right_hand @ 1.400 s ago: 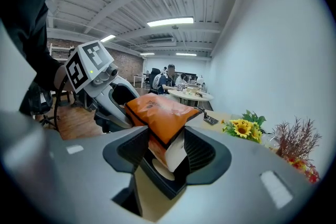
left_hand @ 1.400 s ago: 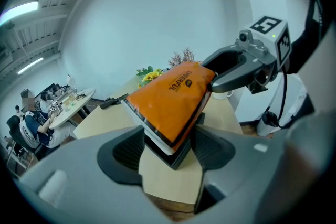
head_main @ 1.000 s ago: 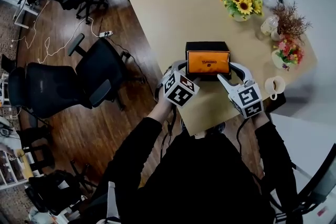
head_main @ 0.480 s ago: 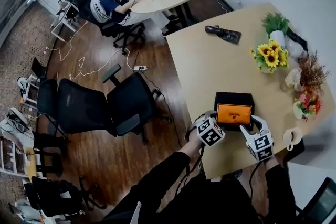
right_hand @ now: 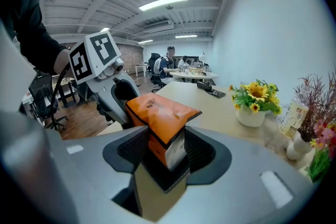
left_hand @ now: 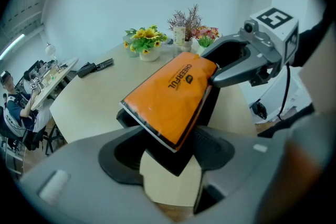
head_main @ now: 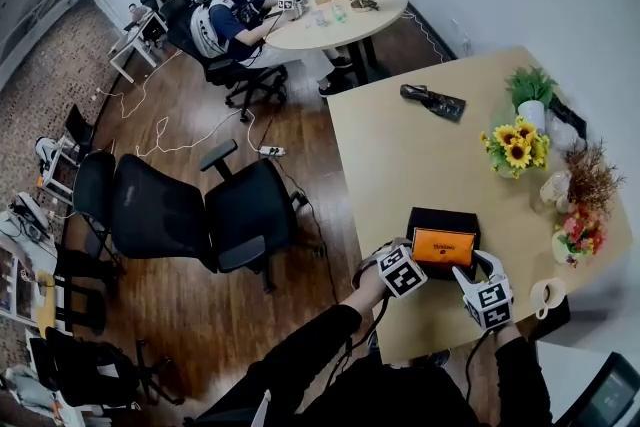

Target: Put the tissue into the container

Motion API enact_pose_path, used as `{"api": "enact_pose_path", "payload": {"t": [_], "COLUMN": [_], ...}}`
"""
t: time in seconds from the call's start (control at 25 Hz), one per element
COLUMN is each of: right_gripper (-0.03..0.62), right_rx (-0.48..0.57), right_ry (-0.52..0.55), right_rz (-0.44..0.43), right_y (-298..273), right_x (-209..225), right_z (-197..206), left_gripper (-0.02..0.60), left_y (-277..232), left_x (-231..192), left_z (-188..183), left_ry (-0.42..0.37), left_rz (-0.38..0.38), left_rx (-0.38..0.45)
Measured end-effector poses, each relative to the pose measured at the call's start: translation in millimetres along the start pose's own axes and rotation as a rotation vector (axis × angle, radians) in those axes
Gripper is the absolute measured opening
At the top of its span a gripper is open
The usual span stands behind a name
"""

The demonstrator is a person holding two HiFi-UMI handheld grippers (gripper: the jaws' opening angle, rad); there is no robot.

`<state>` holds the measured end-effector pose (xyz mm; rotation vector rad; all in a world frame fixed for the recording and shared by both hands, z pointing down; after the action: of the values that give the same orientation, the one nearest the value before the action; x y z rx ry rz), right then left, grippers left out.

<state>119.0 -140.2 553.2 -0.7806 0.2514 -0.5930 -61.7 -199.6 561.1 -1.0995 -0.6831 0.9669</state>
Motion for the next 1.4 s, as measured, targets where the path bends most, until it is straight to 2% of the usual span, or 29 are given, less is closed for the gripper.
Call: {"api": "enact_pose_path", "payload": {"t": [0.4,0.52,0.6,0.64,0.92,1.16,1.4], "right_gripper": [0.220,0.230,0.190,0.192,0.199,0.199,0.199], "right_rx": [-0.012,-0.025,-0.029,-0.025,0.030,0.081,0.175], "right_ry": [-0.021,-0.009,0.001,-0.001,-0.046,-0.040,-0.061], "right_rz": [-0.010,0.015,0.040,0.048,0.081,0.098,0.093], "right_y": [-3.7,-2.7,-2.6,-2.1,14.6,32.5,65.0], "right_x": [3.4,3.6,3.3,3.7,8.8,5.9,-6.1], "right_z": [-0.4,0.6,1.4,1.3,-5.3,-13.9,-26.9], "left_gripper": [0.253,0.269,0.294,0.301,0.305,0.304,0.302], "left_y": [1.4,4.6,9.5,11.9,24.6,48.5,83.7], "left_x": [-2.7,0.7,0.9,0.2,-1.2,9.6,29.1], "left_z": [-2.5,-3.0,-2.7,-2.2,6.5,1.7,-2.1], "left_ry": [-0.009,-0.022,-0.024,-0.021,0.010,0.016,0.040], "left_rz": [-0.020,-0.051,-0.067,-0.069,-0.086,-0.140,-0.129], "left_rx": [-0.014,0.001,0.018,0.025,0.057,0.171,0.317]}}
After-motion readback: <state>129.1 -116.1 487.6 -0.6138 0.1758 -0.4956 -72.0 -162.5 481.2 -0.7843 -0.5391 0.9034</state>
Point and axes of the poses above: the fingertips, and each gripper's own axes: y backward along the fingers, x to its right, z out of its underside, the point moved 10 cm from there along y, backward along the fingers, and after that the axes turned 11 degrees about -x, right-handed, at the moved point
